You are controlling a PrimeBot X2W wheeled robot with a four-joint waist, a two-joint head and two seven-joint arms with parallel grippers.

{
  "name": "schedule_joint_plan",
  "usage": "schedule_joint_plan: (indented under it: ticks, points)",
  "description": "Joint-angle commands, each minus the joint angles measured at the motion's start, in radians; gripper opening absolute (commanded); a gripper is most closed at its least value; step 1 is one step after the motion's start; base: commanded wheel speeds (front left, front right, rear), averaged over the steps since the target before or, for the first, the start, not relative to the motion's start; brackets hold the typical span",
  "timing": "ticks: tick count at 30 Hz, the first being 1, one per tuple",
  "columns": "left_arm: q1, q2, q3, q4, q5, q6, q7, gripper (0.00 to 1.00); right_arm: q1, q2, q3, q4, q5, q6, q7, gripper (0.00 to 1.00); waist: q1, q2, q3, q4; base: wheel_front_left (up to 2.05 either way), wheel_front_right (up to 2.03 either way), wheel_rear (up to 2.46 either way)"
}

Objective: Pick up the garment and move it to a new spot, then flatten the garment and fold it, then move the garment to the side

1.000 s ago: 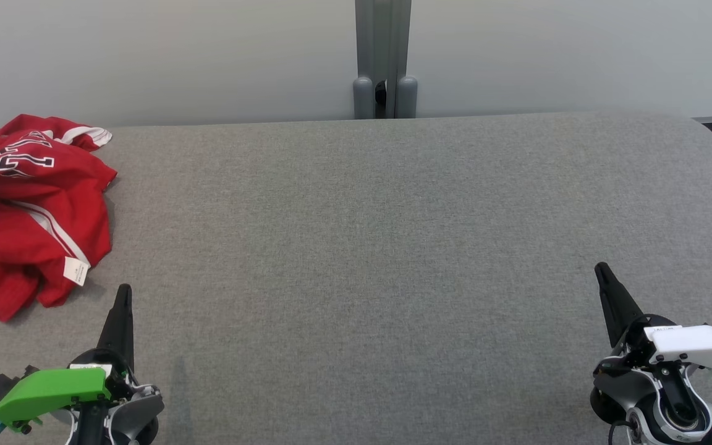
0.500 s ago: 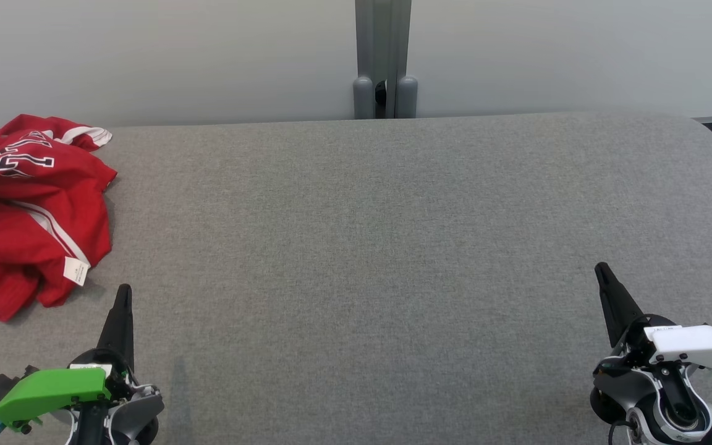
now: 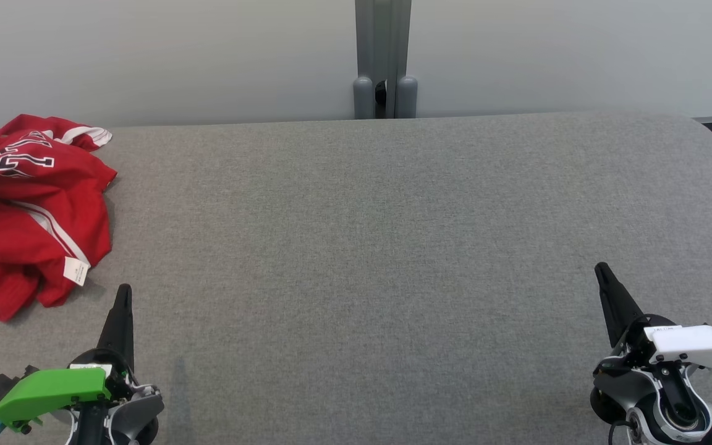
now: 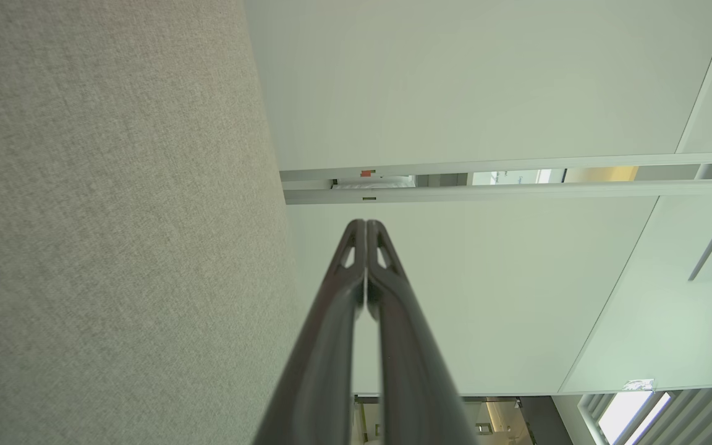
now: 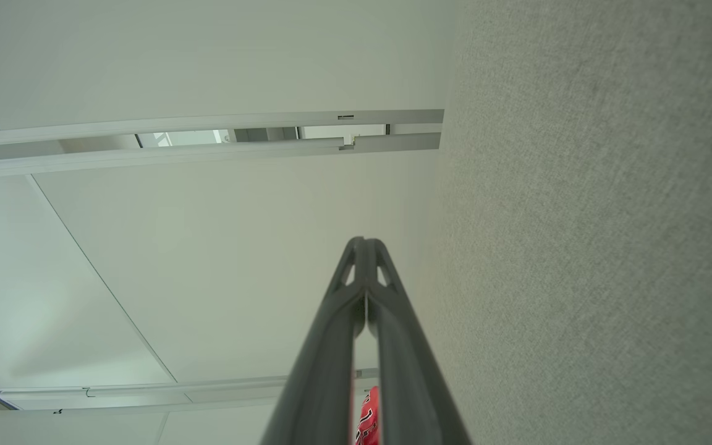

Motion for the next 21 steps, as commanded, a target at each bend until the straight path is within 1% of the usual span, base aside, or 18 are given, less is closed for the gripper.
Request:
schedule_joint_plan:
  ticks: [1,20,21]
  points:
    - [-0.012,0.002,0.002,-0.002,0.0,-0.006,0.002,0.0,-0.006,-0.004,-0.002,-0.004,0.005,0.0,0.004,0.0,0.0,-0.0001,0.0,0.0,0.0,0.0,0.0]
    - [-0.012,0.002,0.002,-0.002,0.0,-0.006,0.002,0.0,-0.006,-0.004,-0.002,-0.004,0.005,0.0,0.004,0.0,0.0,-0.0001,0.0,0.0,0.0,0.0,0.0]
    - [0.0,0.0,0.0,0.0,0.0,0.0,0.0,1.0,0.0,0.0,0.0,0.0,0.0,0.0,0.0,1.0,0.0,-0.0001,0.0,0.0,0.0,0.0,0.0]
